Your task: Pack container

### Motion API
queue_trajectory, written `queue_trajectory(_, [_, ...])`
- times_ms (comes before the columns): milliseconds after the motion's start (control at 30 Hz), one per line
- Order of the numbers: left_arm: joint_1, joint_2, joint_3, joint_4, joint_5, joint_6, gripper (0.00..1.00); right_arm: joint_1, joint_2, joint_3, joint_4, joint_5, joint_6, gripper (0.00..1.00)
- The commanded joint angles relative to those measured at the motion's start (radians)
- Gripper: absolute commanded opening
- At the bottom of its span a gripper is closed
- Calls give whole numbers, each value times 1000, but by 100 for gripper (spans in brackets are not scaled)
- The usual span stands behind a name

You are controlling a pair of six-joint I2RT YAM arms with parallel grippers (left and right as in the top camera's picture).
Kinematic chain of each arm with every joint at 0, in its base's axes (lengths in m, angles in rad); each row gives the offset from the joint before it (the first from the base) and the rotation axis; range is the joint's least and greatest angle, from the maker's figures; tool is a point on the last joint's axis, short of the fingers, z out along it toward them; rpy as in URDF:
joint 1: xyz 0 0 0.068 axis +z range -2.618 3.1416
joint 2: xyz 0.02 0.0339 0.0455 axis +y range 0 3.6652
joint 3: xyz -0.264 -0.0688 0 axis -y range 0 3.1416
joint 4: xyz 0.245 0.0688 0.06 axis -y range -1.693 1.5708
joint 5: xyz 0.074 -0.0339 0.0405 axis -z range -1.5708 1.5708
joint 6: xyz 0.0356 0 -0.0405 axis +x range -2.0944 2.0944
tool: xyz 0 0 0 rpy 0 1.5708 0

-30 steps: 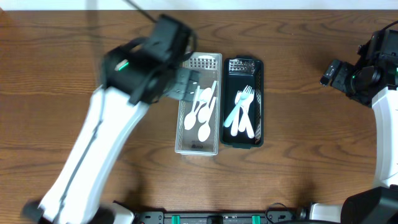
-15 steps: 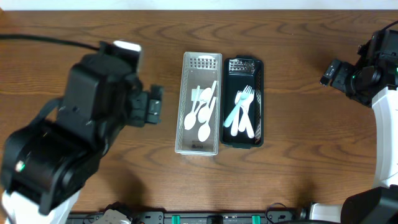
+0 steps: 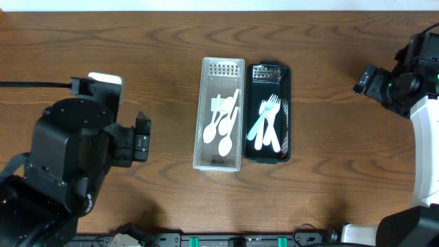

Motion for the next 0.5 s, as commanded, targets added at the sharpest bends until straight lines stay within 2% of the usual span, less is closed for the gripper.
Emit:
queue_trajectory(0, [27,-23,4,37,-20,17,98,-9,0,-2,0,-4,-2,99])
queue_trajectory(200, [153,-94,-77,238,-10,16,100,-9,0,-2,0,-4,-2,99])
queue_trajectory(467, [328,-241,-369,491,105,16,100,-9,0,-2,0,-4,-2,99])
